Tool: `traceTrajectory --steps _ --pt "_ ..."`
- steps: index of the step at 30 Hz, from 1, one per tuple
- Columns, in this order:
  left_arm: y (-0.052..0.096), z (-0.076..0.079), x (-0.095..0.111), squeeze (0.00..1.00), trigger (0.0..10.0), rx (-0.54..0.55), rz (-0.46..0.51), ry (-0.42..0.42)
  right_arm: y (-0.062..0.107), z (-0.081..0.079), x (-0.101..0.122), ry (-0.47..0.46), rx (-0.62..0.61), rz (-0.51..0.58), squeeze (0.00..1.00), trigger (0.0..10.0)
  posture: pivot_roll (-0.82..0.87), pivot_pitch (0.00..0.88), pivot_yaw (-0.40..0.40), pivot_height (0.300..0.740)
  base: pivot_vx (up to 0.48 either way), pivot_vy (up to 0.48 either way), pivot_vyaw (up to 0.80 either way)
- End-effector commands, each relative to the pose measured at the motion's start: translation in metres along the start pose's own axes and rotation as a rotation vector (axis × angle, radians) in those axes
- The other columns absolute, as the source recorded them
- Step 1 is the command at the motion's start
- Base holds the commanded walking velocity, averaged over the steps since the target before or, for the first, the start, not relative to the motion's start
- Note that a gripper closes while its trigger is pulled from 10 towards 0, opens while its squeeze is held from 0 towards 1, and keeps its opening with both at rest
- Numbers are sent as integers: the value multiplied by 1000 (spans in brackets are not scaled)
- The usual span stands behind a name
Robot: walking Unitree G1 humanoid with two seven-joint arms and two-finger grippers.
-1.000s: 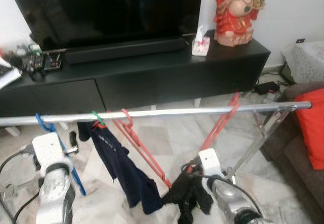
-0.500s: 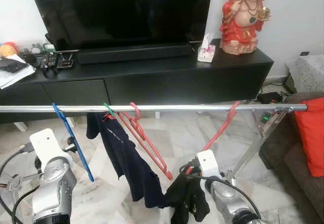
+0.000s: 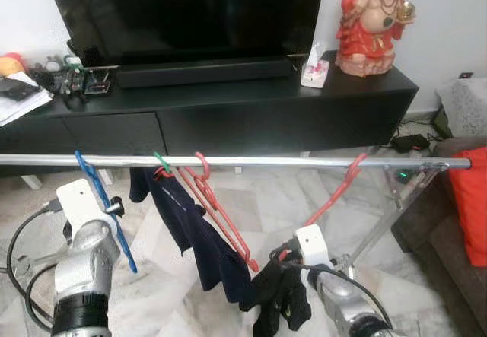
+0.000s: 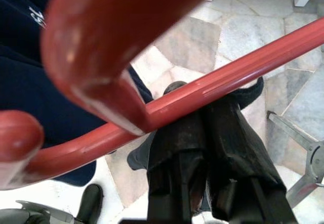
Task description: Hang hanger
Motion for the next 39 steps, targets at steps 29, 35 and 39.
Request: traceTrajectory --steps 29,35,39 --pt "-26 7 -14 0 0 4 22 -40 -2 -3 6 11 22 14 0 10000 -147 0 14 740 0 0 0" --pt "-27 8 -15 0 0 6 25 -39 -1 -1 4 12 15 4 0 10000 -149 0 12 740 0 0 0" --pt "-28 8 -15 0 0 7 33 -35 1 3 -3 8 2 -19 0 10000 -150 0 13 740 0 0 0"
Point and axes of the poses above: a point about 5 cm out from each wrist's last joint towards the gripper, its own y axis pointing back from the gripper into the wrist, its own x axis along the axis of the wrist's last joint, z = x × y, the point moved 1 cm from there along -y, pointing out of the wrist towards the gripper, and after that the axes turned 10 degrees about -y, right-handed, at the moved point
